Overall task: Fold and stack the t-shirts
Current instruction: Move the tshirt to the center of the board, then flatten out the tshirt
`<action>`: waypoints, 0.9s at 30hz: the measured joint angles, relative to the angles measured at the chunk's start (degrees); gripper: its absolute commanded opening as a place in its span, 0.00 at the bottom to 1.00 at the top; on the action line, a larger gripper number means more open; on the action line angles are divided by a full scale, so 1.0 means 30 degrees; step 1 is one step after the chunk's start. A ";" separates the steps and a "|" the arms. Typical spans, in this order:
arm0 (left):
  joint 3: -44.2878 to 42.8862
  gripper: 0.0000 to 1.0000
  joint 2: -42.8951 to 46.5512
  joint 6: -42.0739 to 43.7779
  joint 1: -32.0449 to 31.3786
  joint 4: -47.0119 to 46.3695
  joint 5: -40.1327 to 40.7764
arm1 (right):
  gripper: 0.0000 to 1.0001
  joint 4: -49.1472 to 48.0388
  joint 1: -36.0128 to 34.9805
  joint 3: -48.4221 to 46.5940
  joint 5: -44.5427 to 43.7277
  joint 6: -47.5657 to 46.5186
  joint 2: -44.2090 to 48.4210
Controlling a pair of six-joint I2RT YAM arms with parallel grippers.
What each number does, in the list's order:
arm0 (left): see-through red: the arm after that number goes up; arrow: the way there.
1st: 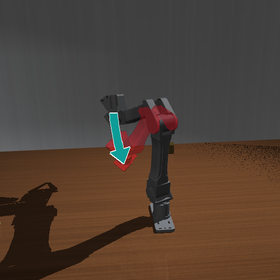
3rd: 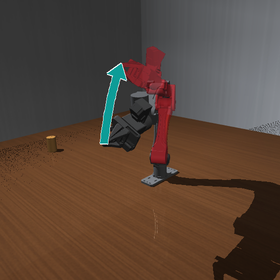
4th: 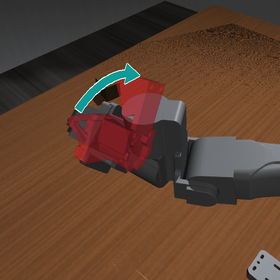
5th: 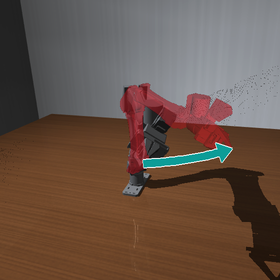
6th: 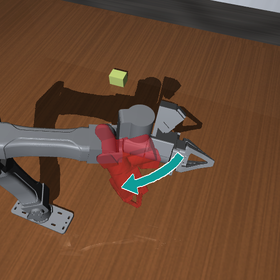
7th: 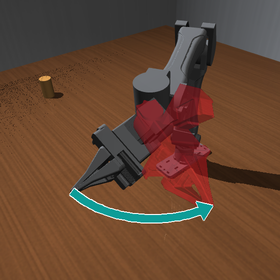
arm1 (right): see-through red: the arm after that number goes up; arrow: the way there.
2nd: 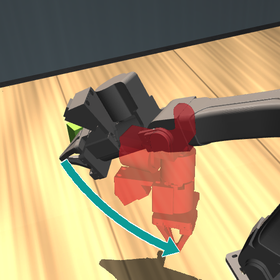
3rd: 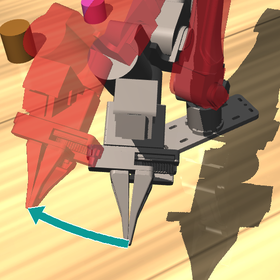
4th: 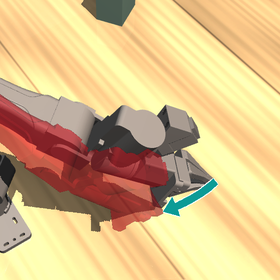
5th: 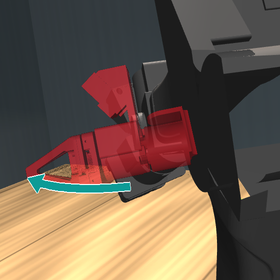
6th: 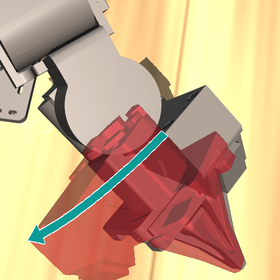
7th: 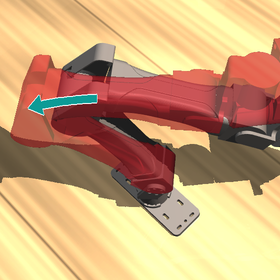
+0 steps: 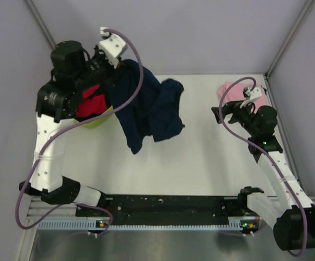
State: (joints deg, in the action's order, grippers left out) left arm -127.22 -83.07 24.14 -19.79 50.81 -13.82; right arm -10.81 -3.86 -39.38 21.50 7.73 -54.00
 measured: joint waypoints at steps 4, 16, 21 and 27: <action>0.4233 0.41 -0.0605 -0.0015 -0.0357 -0.0036 -0.2288 | 0.98 0.1027 -0.0379 -0.0634 0.0991 -0.0066 -0.0073; 0.6827 0.77 -0.9347 -0.0991 0.0889 -0.0233 -0.0240 | 0.88 0.6900 -0.5166 -0.4080 -0.1574 -0.4736 -0.3942; 1.1584 0.73 -0.4532 -0.0415 0.2368 -0.1574 -0.0328 | 0.84 0.9114 -0.6251 -0.5996 -0.1894 -0.5530 -0.8888; 1.7886 0.74 -0.0976 0.0670 0.1676 -0.1865 -0.1304 | 0.75 1.0484 -0.7227 -0.6987 -0.2280 -0.6076 -1.3653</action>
State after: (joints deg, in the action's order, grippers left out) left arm -73.56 -86.00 26.15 -14.76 45.21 -17.74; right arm 20.64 -25.54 -60.34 14.66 -10.50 -94.96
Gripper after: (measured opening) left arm 0.740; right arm 0.836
